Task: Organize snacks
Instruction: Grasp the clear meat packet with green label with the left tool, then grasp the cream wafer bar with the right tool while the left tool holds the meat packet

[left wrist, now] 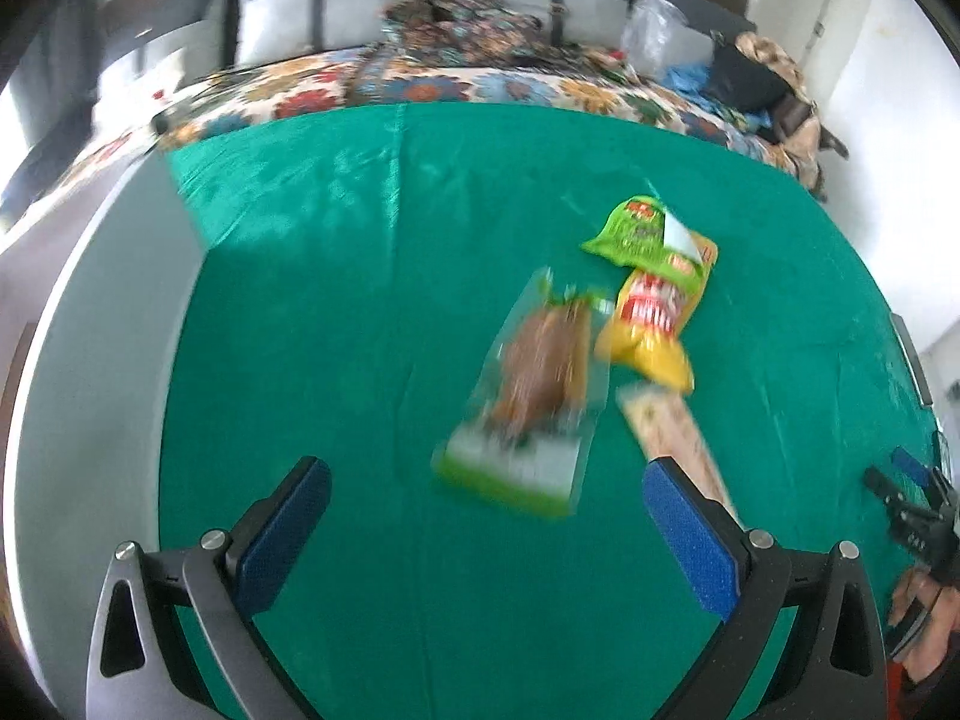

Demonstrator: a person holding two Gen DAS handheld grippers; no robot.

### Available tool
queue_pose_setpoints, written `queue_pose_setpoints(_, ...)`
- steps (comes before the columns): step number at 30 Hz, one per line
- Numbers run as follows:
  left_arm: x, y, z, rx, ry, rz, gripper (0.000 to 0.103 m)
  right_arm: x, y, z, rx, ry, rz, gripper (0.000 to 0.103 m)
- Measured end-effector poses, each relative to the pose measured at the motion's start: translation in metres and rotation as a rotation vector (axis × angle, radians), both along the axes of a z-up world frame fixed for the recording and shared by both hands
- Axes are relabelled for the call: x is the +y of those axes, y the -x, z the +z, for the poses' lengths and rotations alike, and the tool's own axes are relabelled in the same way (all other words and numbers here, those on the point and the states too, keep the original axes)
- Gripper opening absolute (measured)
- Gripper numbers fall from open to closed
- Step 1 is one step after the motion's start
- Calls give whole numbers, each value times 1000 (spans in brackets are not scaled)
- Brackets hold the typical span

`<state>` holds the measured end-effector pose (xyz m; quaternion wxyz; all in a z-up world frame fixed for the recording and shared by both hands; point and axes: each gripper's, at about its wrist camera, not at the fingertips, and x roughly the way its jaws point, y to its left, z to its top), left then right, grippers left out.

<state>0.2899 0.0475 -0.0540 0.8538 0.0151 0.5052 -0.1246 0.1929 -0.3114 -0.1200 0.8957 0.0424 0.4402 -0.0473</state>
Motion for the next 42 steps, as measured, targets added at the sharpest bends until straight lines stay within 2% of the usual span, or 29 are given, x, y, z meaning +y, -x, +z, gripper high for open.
queue_pose_setpoints(3,-21,-24,-8,1,-55,-45,100,0,0,0,0,0,0,90)
queue_pose_setpoints(8,-43,-59,-39,73,-43,-5,96,0,0,0,0,0,0,90)
queue_pose_setpoints(9,-43,-62,-44,74,-54,20,91,0,0,0,0,0,0,90)
queue_pose_setpoints(10,-45,-62,-41,41,-61,29,77,0,0,0,0,0,0,90)
queue_pose_setpoints(12,-43,-59,-36,9,-86,74,58,0,0,0,0,0,0,90)
queue_pose_setpoints(16,-24,-37,-31,24,-71,101,57,0,0,0,0,-1,0,91)
queue_pose_setpoints(23,16,64,-33,30,-126,166,57,-1,2,0,-1,-4,1,91)
queue_pose_setpoints(27,25,101,-37,-1,-113,185,58,-1,2,0,-1,-4,1,91)
queue_pose_setpoints(29,26,104,-39,-23,-102,204,60,-1,2,0,-1,-4,1,91)
queue_pose_setpoints(31,26,100,-41,-35,-77,215,78,-1,2,0,-1,-4,1,91)
queue_pose_setpoints(34,18,94,-47,-58,-95,213,91,-1,2,0,-1,-4,1,91)
queue_pose_setpoints(39,22,89,-51,-85,-96,216,101,-1,2,0,-1,-4,1,91)
queue_pose_setpoints(42,21,89,-53,-106,-94,213,103,-1,2,0,-1,-4,1,91)
